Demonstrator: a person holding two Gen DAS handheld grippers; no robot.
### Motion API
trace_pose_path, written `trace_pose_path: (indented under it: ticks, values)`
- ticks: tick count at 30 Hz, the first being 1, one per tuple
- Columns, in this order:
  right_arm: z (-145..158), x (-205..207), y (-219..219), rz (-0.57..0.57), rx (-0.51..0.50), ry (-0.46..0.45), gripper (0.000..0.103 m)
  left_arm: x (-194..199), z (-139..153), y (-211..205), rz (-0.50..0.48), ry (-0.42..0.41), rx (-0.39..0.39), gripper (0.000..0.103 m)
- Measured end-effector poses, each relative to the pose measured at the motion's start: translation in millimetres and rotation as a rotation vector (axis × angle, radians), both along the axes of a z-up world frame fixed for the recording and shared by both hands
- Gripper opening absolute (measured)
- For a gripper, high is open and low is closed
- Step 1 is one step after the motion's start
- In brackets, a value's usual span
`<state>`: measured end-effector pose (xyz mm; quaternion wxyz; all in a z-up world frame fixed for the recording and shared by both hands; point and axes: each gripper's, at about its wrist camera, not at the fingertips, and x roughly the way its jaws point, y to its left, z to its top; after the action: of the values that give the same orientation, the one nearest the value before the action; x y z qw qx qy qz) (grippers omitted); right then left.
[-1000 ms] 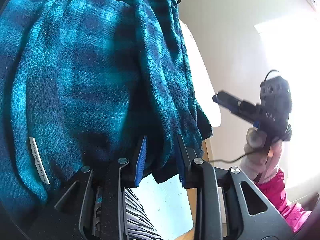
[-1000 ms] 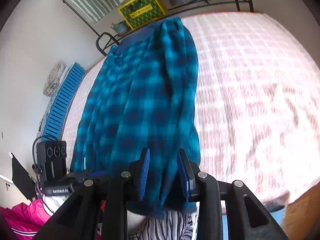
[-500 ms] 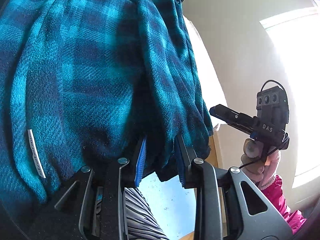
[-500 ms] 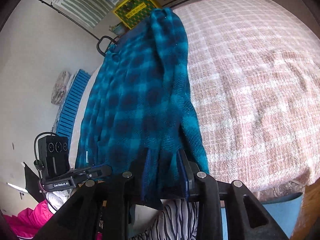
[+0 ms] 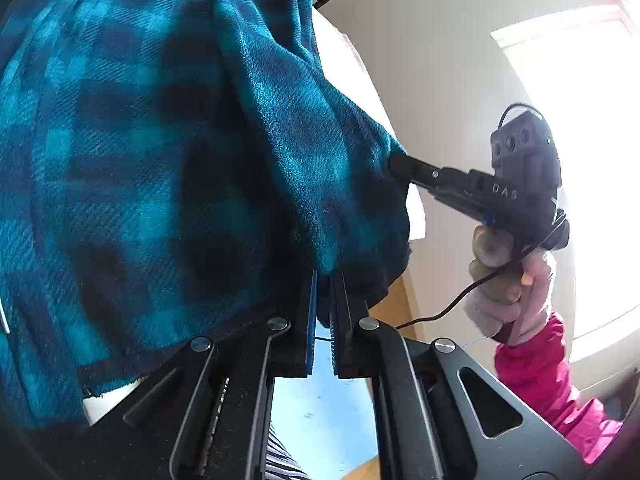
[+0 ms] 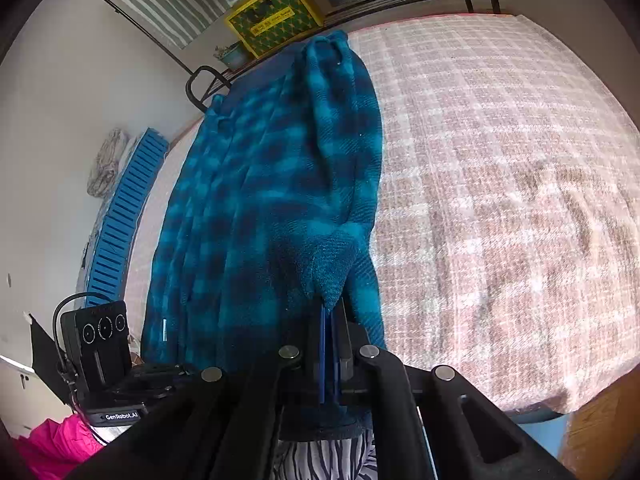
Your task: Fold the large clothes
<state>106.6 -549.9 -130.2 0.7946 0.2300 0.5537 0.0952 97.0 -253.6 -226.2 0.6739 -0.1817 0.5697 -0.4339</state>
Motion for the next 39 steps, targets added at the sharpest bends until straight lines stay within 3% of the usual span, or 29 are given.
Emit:
trace_pose_path:
  ticks: [1,4,6,12,14,15,18,20,22,29,31,32,37,39]
  values:
    - [-6.5,3.1,0.0,0.01,0.006,0.017,0.0,-1.0,-3.8,-4.9,-0.007,0.002,0.018,0.003]
    - [-34.6,4.0,3.9,0.04,-0.02,0.086,0.014,-4.8,-9.7,-4.7,-0.019,0.031,0.027,0.004]
    - [-42.6,-0.5,1.9,0.07,-0.018,0.086,0.025,-8.5,-4.0,-0.4,-0.027,0.014,0.026,0.003]
    - [-16.3,28.3,-23.7,0.048,0.033,-0.03,0.038,-10.9,30.8,2.9,-0.018,-0.108,0.051,0.004]
    - [-6.3,51.7,-30.2,0.032,0.031,-0.065,0.039,-8.1,33.5,-5.9,-0.028,-0.125,0.057,0.019]
    - [-3.0,66.7,-32.2,0.025,0.024,-0.076,0.04,-7.0,32.2,-10.3,-0.032,-0.126,0.065,0.031]
    - [3.2,112.6,-33.4,0.029,-0.021,-0.101,0.045,3.5,19.0,-21.6,-0.032,-0.111,0.098,0.034]
    - [4.9,143.5,-33.9,0.03,-0.043,-0.116,0.045,6.2,10.1,-23.3,-0.036,-0.083,0.101,0.032]
    - [5.0,172.8,-35.8,0.027,-0.05,-0.127,0.045,9.9,2.2,-20.7,-0.049,-0.063,0.094,0.009]
    - [-17.0,251.7,-33.9,0.022,-0.08,-0.106,0.043,11.0,-6.6,-14.4,-0.052,-0.032,0.072,0.003]
    - [-24.2,264.7,-29.7,0.038,-0.097,-0.097,0.026,12.2,-6.1,-16.4,-0.058,-0.037,0.069,0.003]
    - [-25.3,269.2,-27.4,0.049,-0.095,-0.095,0.006,12.7,-6.2,-16.6,-0.063,-0.04,0.069,0.002]
    - [-13.5,287.5,-12.4,0.086,-0.23,-0.16,0.004,10.1,-5.6,-13.5,-0.089,-0.04,0.055,0.002]
    - [-18.3,296.0,-18.6,0.046,-0.195,-0.144,0.004,8.0,-3.1,-10.6,-0.102,-0.041,0.054,0.002]
